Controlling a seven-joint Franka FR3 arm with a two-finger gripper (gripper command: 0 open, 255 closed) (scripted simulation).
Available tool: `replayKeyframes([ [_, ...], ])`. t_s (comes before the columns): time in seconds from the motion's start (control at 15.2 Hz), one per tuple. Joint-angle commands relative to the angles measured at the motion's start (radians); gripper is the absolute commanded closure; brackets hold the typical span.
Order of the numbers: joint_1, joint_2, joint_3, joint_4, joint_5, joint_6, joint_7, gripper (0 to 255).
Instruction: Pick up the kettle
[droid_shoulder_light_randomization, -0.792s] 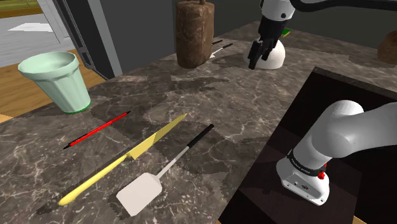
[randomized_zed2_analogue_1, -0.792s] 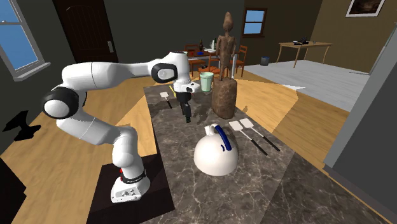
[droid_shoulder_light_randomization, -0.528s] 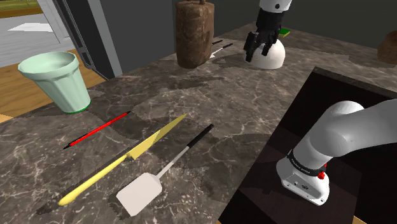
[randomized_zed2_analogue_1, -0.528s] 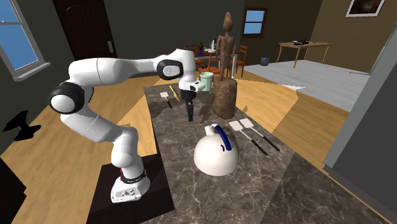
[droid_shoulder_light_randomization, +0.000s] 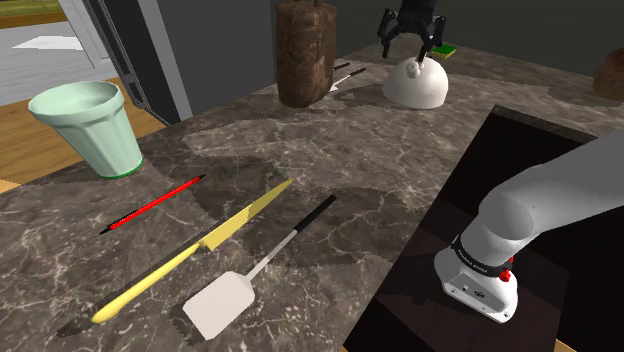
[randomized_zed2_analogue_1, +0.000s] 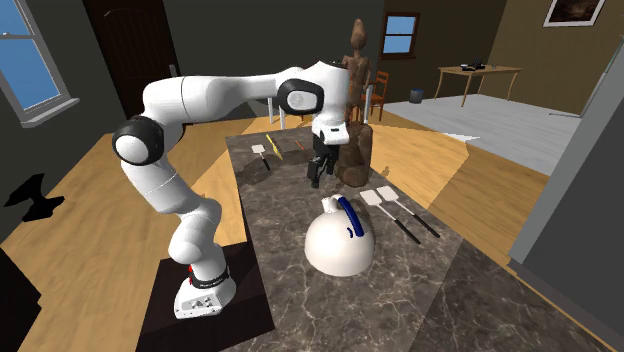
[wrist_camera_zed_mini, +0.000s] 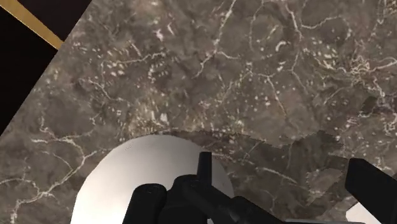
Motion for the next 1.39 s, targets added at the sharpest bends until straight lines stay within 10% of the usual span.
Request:
replayKeyframes([
  [0.0, -0.045, 0.048, -0.024, 0.068, 0.023, -0.039, 0.121, 0],
  [0.4, -0.163, 0.143, -0.111, 0.215, 0.095, -0.131, 0.446, 0],
  [0.99, -0.165, 0.108, -0.107, 0.075, 0.090, -0.027, 0.430, 0],
  [1.06, -0.165, 0.108, -0.107, 0.075, 0.090, -0.027, 0.429, 255],
  [1.32, -0.165, 0.109, -0.107, 0.075, 0.091, -0.027, 0.430, 255],
])
